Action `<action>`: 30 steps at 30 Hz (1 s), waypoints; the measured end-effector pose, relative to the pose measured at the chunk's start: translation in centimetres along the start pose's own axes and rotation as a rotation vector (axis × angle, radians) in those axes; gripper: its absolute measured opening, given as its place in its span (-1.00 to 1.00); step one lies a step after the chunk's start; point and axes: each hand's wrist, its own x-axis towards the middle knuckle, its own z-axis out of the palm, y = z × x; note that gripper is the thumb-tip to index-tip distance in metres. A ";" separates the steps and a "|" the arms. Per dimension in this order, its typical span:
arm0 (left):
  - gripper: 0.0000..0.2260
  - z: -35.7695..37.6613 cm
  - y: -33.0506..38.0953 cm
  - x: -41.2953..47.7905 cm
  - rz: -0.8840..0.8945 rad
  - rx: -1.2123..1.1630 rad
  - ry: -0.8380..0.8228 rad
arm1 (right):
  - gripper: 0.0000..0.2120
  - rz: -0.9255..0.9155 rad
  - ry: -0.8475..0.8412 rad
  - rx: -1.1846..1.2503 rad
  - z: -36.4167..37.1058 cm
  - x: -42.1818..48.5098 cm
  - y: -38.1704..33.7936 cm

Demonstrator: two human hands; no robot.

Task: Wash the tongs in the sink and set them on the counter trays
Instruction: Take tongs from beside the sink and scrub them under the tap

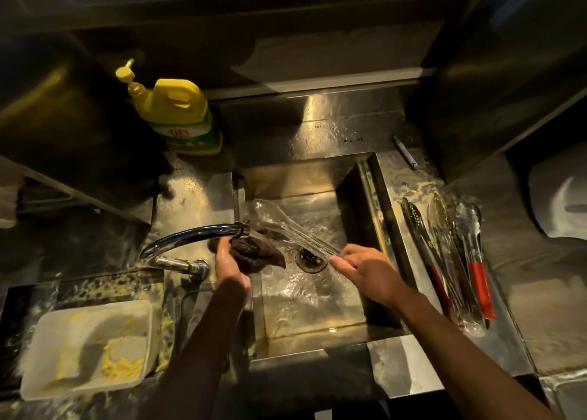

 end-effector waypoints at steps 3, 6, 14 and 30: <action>-0.77 0.4 -0.7 -0.9 -0.087 -0.130 -0.069 | -0.34 -0.059 -0.001 0.011 1.6 -0.4 -0.9; -0.80 1.0 -2.0 -2.0 -0.148 -0.015 -0.152 | -0.54 -0.119 -0.073 -0.041 3.1 0.3 -3.2; -0.39 1.6 -4.3 -1.7 0.073 0.445 -0.134 | -0.40 -0.012 -0.054 0.219 4.5 0.2 -4.0; -0.61 1.2 -2.3 0.3 -0.095 0.091 -0.268 | -0.42 -0.142 -0.175 -0.072 0.6 0.5 -0.7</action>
